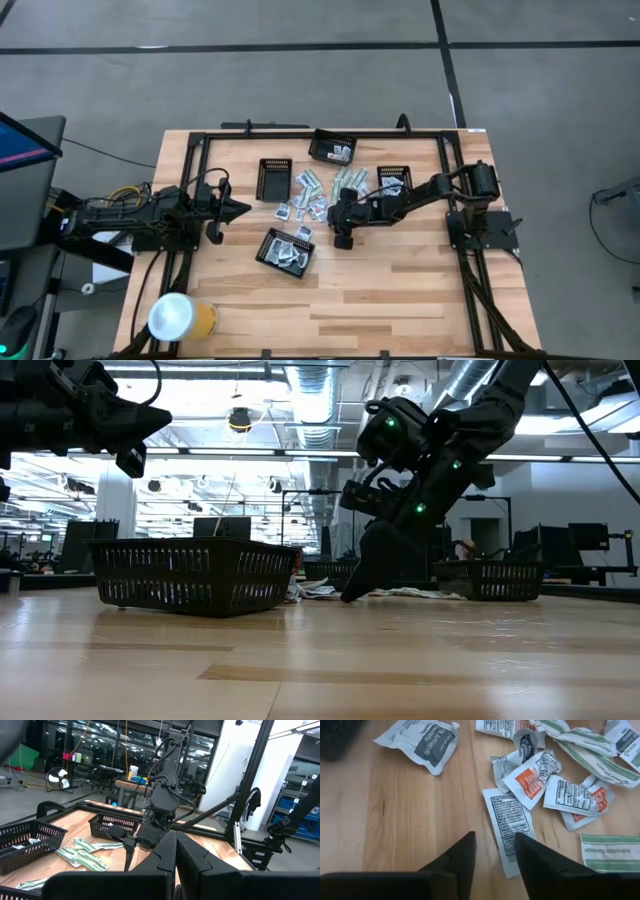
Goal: Pick & Place First Aid Supplies
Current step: Put the orange ointment pack into the top black bin
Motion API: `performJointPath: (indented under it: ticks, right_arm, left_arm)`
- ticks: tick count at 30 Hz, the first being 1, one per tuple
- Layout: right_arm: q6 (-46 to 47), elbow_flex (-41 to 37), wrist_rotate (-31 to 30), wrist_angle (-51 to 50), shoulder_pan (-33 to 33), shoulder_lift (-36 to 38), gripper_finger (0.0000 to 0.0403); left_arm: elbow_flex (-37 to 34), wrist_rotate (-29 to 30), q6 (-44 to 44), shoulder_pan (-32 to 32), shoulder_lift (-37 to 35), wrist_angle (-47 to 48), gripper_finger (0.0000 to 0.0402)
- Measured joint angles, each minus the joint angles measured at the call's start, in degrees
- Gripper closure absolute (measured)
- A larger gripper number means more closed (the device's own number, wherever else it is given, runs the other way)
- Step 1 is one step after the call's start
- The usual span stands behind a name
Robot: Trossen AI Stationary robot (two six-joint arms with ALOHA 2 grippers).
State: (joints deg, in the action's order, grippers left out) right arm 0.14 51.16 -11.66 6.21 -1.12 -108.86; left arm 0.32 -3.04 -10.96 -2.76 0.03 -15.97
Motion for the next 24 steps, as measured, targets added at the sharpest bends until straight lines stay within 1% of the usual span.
performJointPath:
  ticks: [7, 10, 16, 20, 24]
  right_arm:
    - [-0.02, 0.05, 0.91, -2.5, -0.31, -0.02, 0.0356]
    - [0.16, 0.04, 2.51, -2.94, -0.35, -0.04, 0.0392]
    - [2.3, -0.17, 3.96, -6.33, -0.47, 2.16, 0.04]
    - [2.29, -0.67, 4.11, -11.44, -0.49, 6.03, 0.0401]
    - [1.21, -0.47, 4.06, -13.23, -0.66, 11.76, 0.0402]
  left_arm:
    - [0.0, 0.01, 0.0, 0.0, -0.02, 0.0, 0.0394]
    - [0.0, 0.02, 0.0, 0.0, -0.02, 0.0, 0.0394]
    - [0.0, 0.01, 0.0, 0.0, -0.02, 0.0, 0.0394]
    - [0.0, 0.02, 0.0, 0.0, -0.02, 0.0, 0.0394]
    - [0.0, 0.02, 0.0, 0.02, -0.02, 0.0, 0.0394]
